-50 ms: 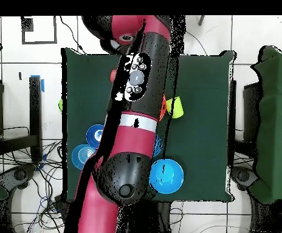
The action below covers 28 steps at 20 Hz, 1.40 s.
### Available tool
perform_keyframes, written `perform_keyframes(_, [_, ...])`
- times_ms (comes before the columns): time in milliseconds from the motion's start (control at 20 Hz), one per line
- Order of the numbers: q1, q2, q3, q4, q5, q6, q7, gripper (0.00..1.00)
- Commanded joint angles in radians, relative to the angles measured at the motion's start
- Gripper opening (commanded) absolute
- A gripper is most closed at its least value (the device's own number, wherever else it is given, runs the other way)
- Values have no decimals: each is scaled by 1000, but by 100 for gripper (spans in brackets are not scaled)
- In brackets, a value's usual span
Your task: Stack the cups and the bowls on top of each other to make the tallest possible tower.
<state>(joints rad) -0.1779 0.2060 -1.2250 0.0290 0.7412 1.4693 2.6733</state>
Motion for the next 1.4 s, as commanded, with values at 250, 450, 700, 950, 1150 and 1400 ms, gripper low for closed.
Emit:
perform_keyframes(250, [-75,-15,-101,-35,113,44,-313,100])
perform_keyframes(450, [-101,-18,-132,-41,147,33,-363,100])
perform_keyframes(700, [-137,-30,-251,-52,262,45,-392,100])
perform_keyframes(950, [-159,-36,-387,-49,395,66,-421,100])
perform_keyframes(1150, [-160,-31,-413,-39,423,52,-432,100])
perform_keyframes(1400, [-170,-22,-458,-33,466,53,-462,100])
